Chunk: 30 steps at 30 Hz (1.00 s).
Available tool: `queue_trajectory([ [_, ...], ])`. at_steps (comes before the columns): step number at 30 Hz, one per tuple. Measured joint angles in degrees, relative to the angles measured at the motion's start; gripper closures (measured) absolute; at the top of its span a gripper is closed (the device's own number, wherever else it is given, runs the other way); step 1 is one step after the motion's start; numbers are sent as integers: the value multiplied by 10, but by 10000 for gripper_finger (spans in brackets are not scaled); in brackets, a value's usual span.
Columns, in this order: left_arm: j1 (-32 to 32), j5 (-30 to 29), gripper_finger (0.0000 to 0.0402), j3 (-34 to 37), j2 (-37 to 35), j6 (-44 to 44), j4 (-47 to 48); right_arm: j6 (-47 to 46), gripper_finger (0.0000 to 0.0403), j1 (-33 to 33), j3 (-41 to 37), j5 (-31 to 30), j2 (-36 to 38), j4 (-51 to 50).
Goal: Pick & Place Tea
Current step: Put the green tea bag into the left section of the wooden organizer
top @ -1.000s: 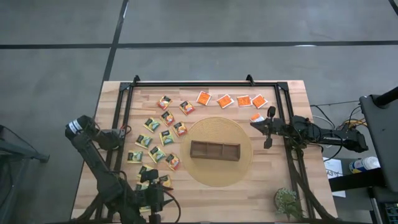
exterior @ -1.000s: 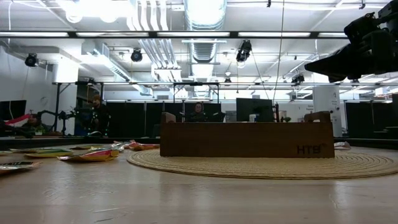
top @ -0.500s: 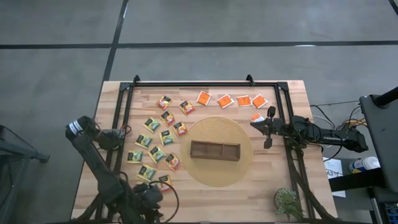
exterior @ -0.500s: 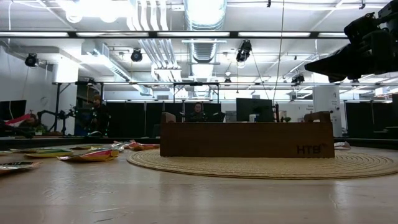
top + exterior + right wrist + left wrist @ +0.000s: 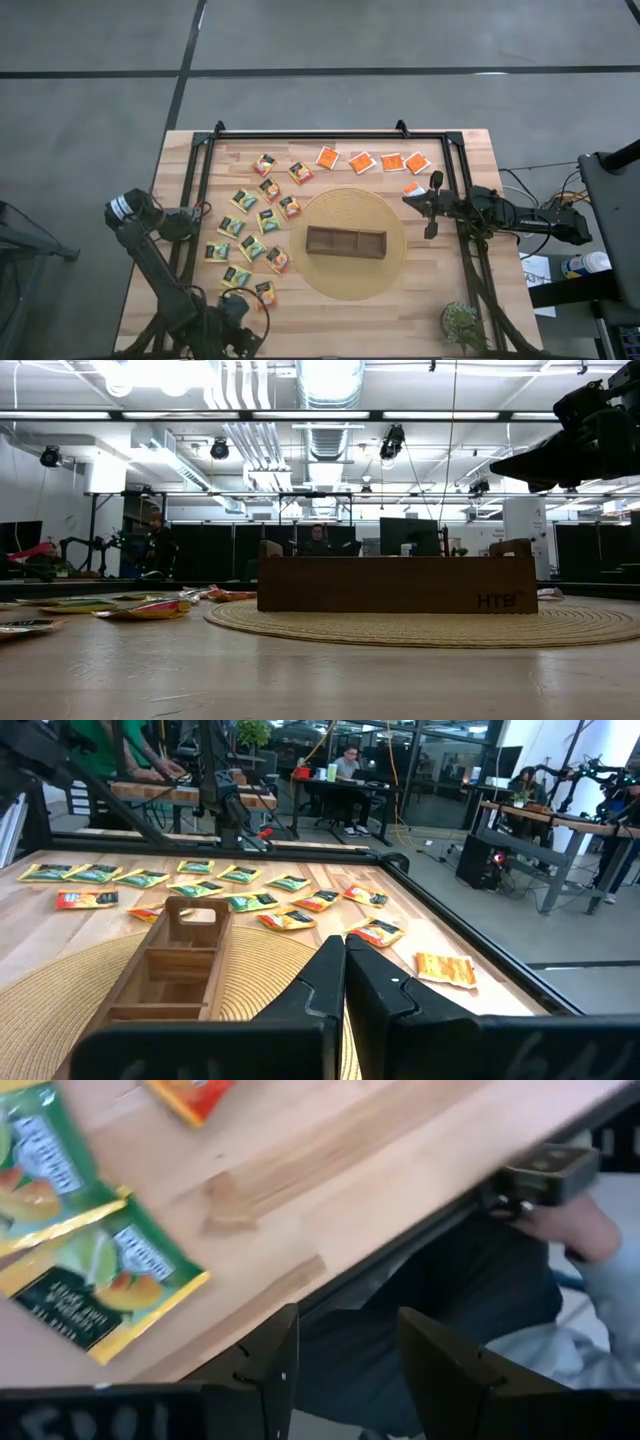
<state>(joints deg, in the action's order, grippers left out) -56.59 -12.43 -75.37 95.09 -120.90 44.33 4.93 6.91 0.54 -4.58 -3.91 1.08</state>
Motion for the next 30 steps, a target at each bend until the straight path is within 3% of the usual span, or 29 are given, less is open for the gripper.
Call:
queue_trajectory([
  [5,-9,4,239,7,4,-62,2,0,394,0,0,0,0,0],
  [12,-12,19,239,7,37,-77,13,0,394,0,0,0,0,0],
  [18,-12,34,239,7,66,2,-21,0,394,0,0,0,0,0],
  [24,-11,34,239,7,84,14,-98,0,394,0,0,0,0,0],
  [30,-11,36,239,7,92,34,-103,0,394,0,0,0,0,0],
])
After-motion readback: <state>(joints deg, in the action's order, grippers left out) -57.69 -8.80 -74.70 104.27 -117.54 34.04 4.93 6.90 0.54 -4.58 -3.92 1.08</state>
